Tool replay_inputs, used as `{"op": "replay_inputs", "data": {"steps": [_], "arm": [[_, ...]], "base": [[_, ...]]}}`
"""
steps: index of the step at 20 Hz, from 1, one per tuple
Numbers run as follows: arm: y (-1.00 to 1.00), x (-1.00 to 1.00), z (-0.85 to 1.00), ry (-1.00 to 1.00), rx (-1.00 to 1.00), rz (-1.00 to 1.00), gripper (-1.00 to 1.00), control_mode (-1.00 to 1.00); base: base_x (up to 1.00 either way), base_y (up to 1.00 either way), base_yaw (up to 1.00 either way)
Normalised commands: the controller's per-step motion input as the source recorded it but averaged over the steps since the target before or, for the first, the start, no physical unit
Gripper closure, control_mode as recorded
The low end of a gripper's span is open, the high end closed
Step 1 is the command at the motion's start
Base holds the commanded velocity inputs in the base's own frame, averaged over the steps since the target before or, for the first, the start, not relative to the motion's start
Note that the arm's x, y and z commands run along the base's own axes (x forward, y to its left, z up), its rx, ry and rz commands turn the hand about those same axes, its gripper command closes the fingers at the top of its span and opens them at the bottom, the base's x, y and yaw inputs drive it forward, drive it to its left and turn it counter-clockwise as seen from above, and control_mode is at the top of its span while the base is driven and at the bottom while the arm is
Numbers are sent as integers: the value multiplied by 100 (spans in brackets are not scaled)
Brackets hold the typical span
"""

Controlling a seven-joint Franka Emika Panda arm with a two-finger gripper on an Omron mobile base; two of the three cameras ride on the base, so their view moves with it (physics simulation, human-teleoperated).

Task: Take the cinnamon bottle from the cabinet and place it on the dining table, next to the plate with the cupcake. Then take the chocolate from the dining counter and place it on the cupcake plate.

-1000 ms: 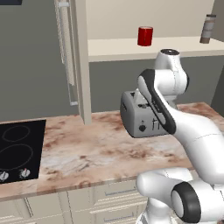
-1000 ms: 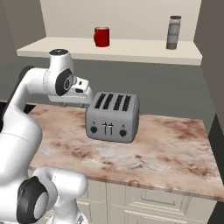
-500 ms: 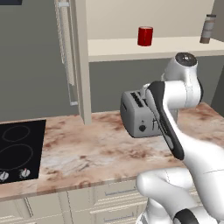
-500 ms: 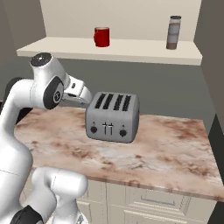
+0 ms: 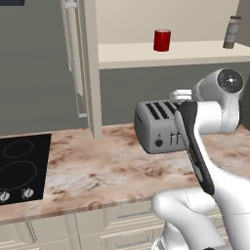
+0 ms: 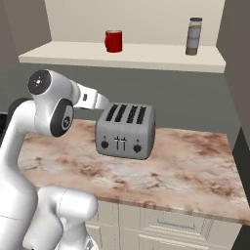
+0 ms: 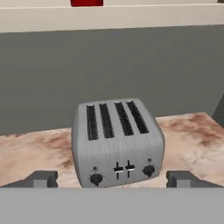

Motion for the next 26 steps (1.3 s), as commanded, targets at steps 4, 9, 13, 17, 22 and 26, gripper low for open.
{"op": "replay_inputs", "data": {"steps": [4, 9, 13, 17, 22, 26], "arm": [[-31, -2, 44, 3, -2, -8, -100, -100], [-31, -6, 48, 18, 2, -17, -100, -100], [-38, -16, 41, 6, 4, -6, -100, -100], [-45, -11, 36, 2, 1, -4, -100, -100], [-46, -1, 28, -13, -1, 0, -100, -100], [-46, 1, 29, -11, -1, -4, -100, -100]], "base": [[0, 0, 0], [0, 0, 0], [0, 0, 0], [0, 0, 0], [0, 0, 0], [0, 0, 0]]}}
